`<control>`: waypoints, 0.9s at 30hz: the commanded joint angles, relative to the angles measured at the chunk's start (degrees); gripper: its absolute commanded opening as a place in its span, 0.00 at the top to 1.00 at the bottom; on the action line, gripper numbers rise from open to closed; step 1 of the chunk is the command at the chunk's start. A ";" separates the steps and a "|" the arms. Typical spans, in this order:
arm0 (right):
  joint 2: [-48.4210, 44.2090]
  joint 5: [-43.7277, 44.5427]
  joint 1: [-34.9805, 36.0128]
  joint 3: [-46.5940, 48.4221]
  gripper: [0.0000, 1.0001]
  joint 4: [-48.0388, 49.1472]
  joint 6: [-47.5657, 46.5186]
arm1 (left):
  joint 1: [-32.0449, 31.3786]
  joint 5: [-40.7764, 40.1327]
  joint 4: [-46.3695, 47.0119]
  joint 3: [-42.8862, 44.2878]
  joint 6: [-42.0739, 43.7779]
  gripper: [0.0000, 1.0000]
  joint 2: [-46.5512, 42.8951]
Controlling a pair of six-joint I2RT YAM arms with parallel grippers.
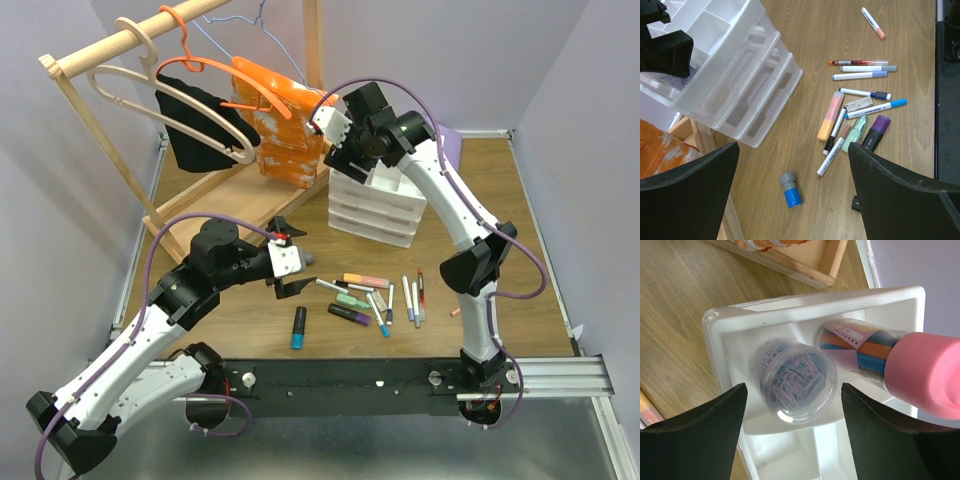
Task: Sort the stationery into containers
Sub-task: Place the stationery in the storage box, then pick up the stationery from the center of the board.
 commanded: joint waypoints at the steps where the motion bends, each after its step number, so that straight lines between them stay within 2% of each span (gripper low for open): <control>1: -2.95 0.61 0.60 0.79 0.14 0.74 3.19 | -0.11 2.24 1.60 0.22 -0.70 0.01 0.18; 9: -5.59 1.05 0.86 1.40 0.12 -0.31 6.27 | -0.11 2.51 -0.42 1.89 0.09 0.01 0.44; 13: -8.75 -2.79 1.12 1.06 0.12 -5.58 12.75 | -0.11 -1.88 -4.01 3.21 -1.57 0.01 0.53; 19: -23.33 -18.42 1.12 -22.56 0.15 -3.49 25.67 | -0.11 -4.18 -18.25 6.28 -4.73 0.04 5.17; 21: -26.05 -21.09 1.12 -26.00 0.18 -3.92 25.17 | -0.19 -4.00 -21.50 6.38 -7.71 0.11 6.85; 25: -28.79 -22.05 1.12 -28.73 0.22 -4.27 22.46 | -0.28 -8.19 -23.54 5.67 -12.38 0.12 10.63; 27: -29.50 -23.29 1.12 -29.97 0.23 -3.40 22.27 | -0.28 -11.45 -20.91 4.10 -13.61 0.13 11.95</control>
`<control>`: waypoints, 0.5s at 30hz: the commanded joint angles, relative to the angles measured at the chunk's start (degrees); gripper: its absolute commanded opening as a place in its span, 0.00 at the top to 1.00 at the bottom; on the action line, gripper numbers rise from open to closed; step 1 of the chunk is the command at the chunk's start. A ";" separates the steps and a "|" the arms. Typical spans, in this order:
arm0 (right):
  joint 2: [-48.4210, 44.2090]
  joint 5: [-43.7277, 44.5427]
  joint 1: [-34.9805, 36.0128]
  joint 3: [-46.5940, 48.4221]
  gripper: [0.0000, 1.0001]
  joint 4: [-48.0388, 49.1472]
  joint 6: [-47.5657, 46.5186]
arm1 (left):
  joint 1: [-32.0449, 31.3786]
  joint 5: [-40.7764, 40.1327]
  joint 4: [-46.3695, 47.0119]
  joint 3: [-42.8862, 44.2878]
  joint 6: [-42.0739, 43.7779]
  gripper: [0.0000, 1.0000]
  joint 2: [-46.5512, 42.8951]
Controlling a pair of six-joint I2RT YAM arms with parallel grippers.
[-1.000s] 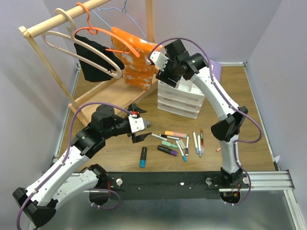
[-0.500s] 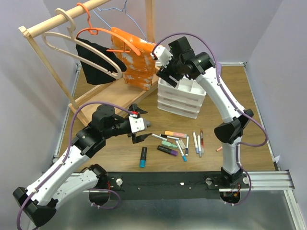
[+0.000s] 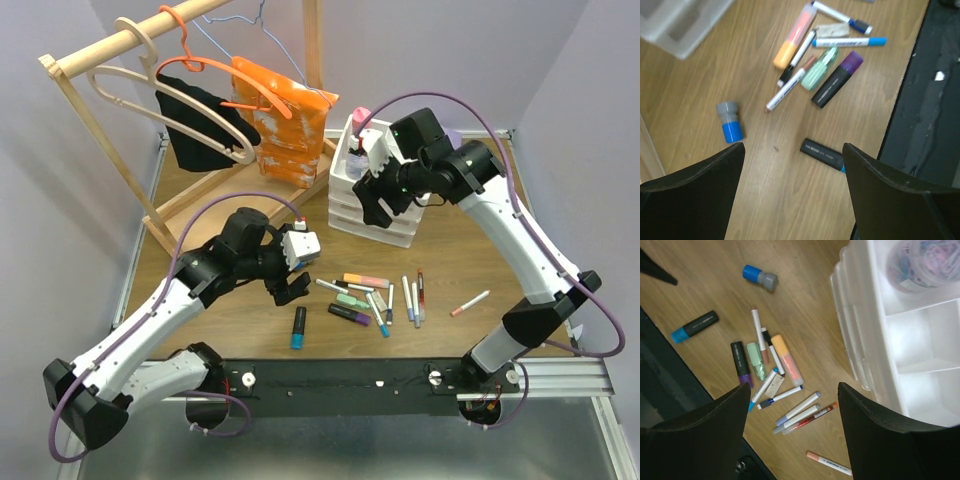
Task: Sort the stationery into containers
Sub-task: Pick up the stationery from the center of the board.
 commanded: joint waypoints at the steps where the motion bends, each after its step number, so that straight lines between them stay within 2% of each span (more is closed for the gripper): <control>1: -1.94 -7.40 0.38 -3.98 0.25 0.74 1.02 | -0.17 -9.71 -0.97 -2.11 -5.55 0.14 2.80; 5: -2.20 -8.21 0.29 -3.47 0.28 1.71 2.00 | -0.35 -16.83 5.09 -3.18 -2.57 0.21 6.40; 7: -2.64 -7.42 0.38 -3.11 0.32 1.45 0.51 | -0.35 -17.82 5.46 -3.61 -0.73 0.27 7.72; 12: -5.10 -8.38 0.38 -5.82 0.39 2.32 -3.54 | -0.44 -20.46 7.91 -5.37 -0.89 0.32 13.17; 15: -5.45 -7.33 0.38 -6.27 0.42 2.50 -5.30 | -0.26 -20.46 13.18 -8.17 -1.51 0.33 15.01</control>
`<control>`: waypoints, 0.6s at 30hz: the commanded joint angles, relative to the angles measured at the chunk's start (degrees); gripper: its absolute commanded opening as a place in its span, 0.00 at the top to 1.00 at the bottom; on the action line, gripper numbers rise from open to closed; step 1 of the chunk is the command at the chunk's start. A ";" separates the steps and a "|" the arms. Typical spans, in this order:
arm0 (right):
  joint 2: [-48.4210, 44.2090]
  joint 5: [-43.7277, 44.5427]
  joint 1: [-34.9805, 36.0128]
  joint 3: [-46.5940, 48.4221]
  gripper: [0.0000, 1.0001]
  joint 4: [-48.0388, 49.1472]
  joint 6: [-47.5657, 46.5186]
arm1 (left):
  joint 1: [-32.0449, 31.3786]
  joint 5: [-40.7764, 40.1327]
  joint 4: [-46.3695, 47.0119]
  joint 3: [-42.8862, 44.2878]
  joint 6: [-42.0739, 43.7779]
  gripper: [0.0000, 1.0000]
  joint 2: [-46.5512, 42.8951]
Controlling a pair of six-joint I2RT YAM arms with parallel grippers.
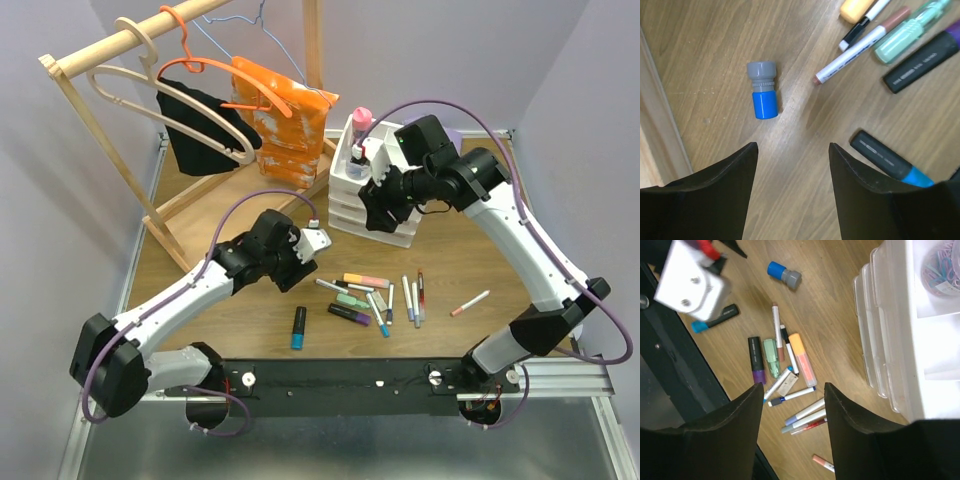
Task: Sort the stationery into containers
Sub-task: Pick up the stationery from the center of the board.
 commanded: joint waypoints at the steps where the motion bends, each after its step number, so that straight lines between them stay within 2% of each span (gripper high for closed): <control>1: -2.63 -0.79 0.38 -1.25 0.42 1.47 -4.03 | -0.09 -3.15 8.70 -4.51 -0.31 0.33 3.13; 9: -5.97 0.61 0.29 -3.97 0.44 2.26 -4.47 | 2.02 -4.29 16.80 -5.92 -3.21 0.33 11.12; 18: -7.65 1.14 0.38 -6.96 0.45 3.32 -4.39 | 2.55 -5.52 19.00 -1.62 -2.59 0.36 18.59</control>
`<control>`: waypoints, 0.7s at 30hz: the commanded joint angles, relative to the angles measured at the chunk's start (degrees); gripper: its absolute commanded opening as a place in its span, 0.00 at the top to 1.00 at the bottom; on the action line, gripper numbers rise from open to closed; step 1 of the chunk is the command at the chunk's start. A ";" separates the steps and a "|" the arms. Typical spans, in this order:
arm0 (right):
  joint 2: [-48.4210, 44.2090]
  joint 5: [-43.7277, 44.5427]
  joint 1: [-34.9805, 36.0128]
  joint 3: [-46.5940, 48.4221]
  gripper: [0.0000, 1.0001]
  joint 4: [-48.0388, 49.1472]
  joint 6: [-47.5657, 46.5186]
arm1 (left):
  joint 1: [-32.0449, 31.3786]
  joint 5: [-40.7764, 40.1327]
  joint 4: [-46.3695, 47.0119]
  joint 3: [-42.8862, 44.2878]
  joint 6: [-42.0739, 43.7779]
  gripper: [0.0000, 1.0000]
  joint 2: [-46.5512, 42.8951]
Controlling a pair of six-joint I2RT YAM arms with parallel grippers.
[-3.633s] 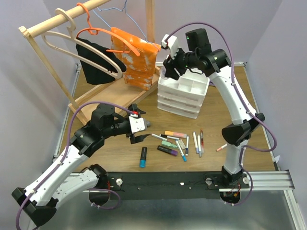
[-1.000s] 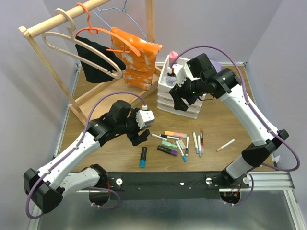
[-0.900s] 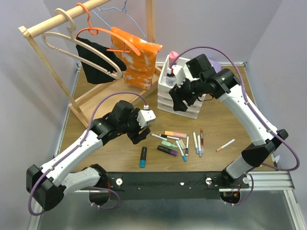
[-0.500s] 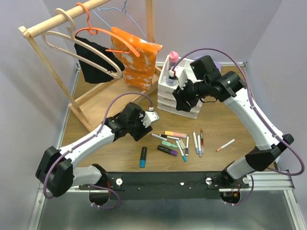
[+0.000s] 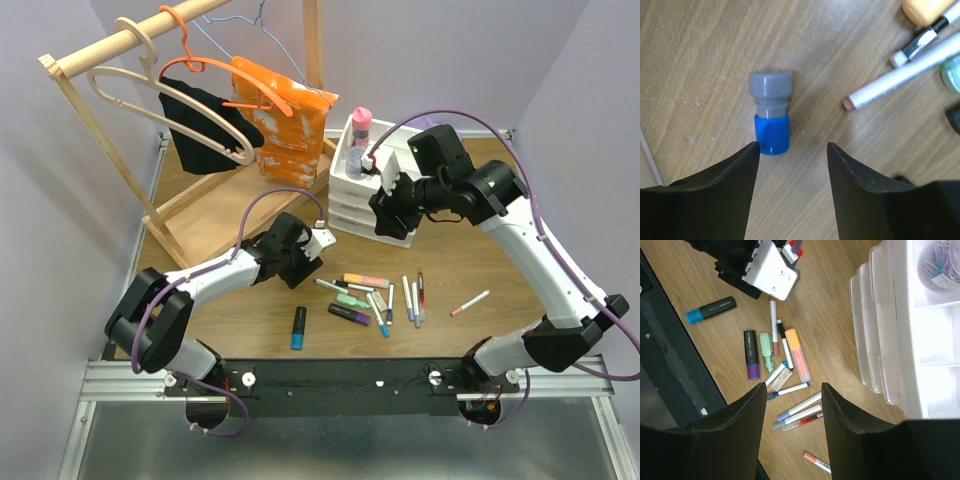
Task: Sort the stationery into containers
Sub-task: Pick up the stationery from the center of the board.
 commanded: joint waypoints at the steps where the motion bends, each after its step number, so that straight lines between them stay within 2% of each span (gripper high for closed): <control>1: -1.09 0.99 0.38 -1.36 0.45 1.85 -0.65 | 0.58 -1.76 3.16 3.45 -0.34 0.36 3.01; 6: -0.92 1.34 0.38 -1.10 0.45 2.12 -0.47 | 1.03 -1.50 3.51 4.86 -0.43 0.41 7.14; 16: -1.00 2.05 0.29 -1.63 0.45 2.47 -0.56 | 3.31 -0.18 0.35 6.09 -2.19 0.61 9.52; 20: -0.91 1.44 0.38 -1.54 0.45 2.21 -1.09 | 4.98 4.46 -3.59 6.88 -1.31 0.73 8.65; 21: -1.09 1.08 0.38 -1.54 0.46 1.77 -1.52 | 5.42 10.40 -4.92 7.67 0.17 0.75 7.95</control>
